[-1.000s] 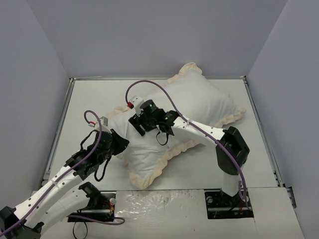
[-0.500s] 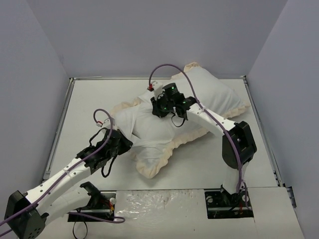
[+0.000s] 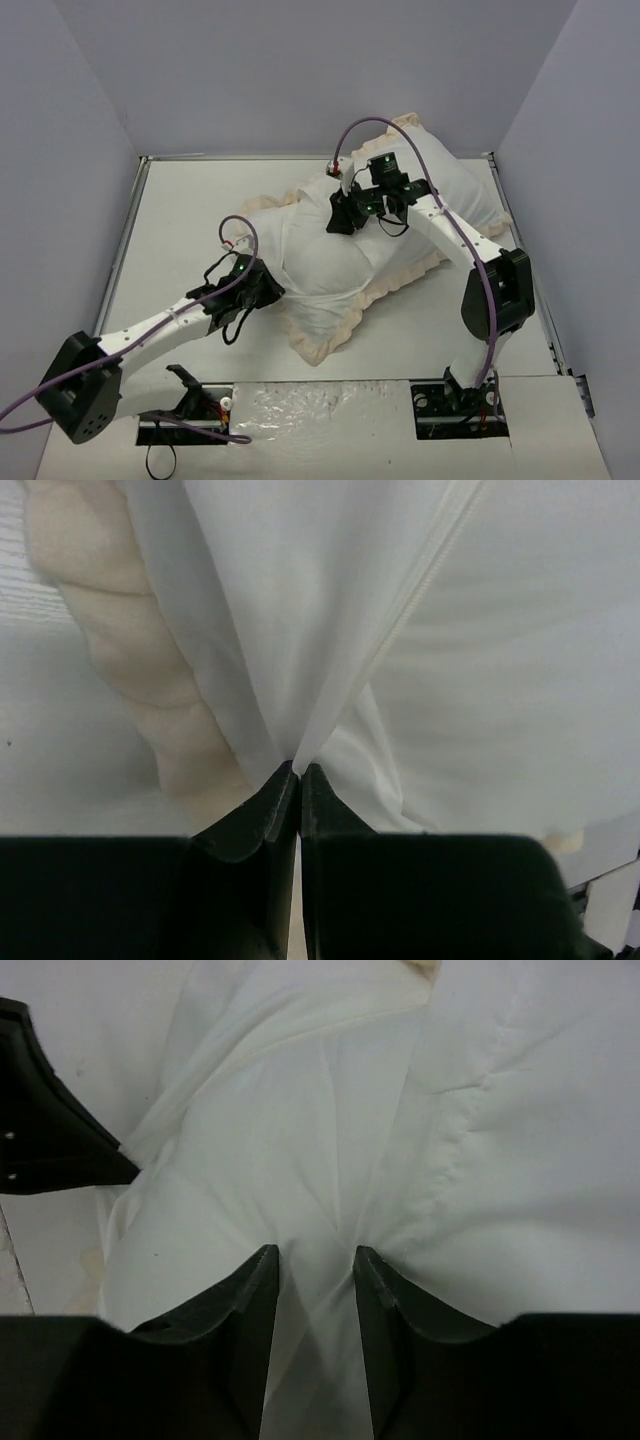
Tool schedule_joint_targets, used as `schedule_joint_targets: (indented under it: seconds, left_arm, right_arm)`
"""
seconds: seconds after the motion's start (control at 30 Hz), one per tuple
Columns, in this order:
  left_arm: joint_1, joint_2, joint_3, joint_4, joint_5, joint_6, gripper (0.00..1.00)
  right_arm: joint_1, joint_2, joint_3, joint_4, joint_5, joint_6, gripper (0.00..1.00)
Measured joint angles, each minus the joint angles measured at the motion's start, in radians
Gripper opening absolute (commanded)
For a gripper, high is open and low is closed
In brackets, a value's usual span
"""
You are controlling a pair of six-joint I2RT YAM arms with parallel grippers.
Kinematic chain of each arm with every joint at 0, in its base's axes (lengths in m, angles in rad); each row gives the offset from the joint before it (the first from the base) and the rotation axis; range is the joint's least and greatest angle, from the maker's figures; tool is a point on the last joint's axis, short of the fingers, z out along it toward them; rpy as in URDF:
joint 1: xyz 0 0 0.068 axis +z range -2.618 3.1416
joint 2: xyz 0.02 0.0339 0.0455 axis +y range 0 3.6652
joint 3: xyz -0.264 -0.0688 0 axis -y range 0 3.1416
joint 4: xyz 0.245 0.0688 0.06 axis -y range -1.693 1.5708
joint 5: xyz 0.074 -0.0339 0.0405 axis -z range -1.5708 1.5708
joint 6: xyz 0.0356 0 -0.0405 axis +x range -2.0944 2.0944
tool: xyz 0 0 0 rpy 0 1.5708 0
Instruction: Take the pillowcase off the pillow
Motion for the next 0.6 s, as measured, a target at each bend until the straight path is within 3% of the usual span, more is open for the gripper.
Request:
schedule_joint_targets:
  seconds: [0.03, 0.07, 0.17, 0.23, 0.4, 0.5, 0.6]
  left_arm:
    - [0.000, 0.032, 0.000, 0.013, 0.008, 0.006, 0.02]
    - [0.000, 0.063, 0.001, 0.027, 0.014, 0.011, 0.02]
    - [0.000, 0.161, 0.007, 0.083, 0.027, 0.023, 0.02]
    - [0.001, 0.197, 0.007, 0.123, 0.041, 0.025, 0.02]
    - [0.001, 0.207, 0.002, 0.172, 0.051, 0.025, 0.02]
    - [0.001, 0.194, -0.010, 0.183, 0.051, 0.025, 0.02]
    - [0.001, 0.170, -0.022, 0.185, 0.052, 0.024, 0.02]
  right_arm:
    - [-0.007, 0.000, 0.016, -0.027, -0.029, -0.031, 0.39]
    - [-0.013, 0.000, 0.036, -0.056, -0.056, -0.063, 0.51]
    - [-0.021, -0.001, 0.124, -0.146, -0.104, -0.145, 0.76]
    - [-0.018, -0.008, 0.196, -0.214, -0.124, -0.206, 0.84]
    - [0.124, -0.112, 0.225, -0.317, -0.084, -0.351, 0.86]
    - [0.323, -0.198, 0.115, -0.311, 0.018, -0.379, 0.84]
    - [0.416, -0.214, 0.019, -0.303, 0.121, -0.367, 0.89]
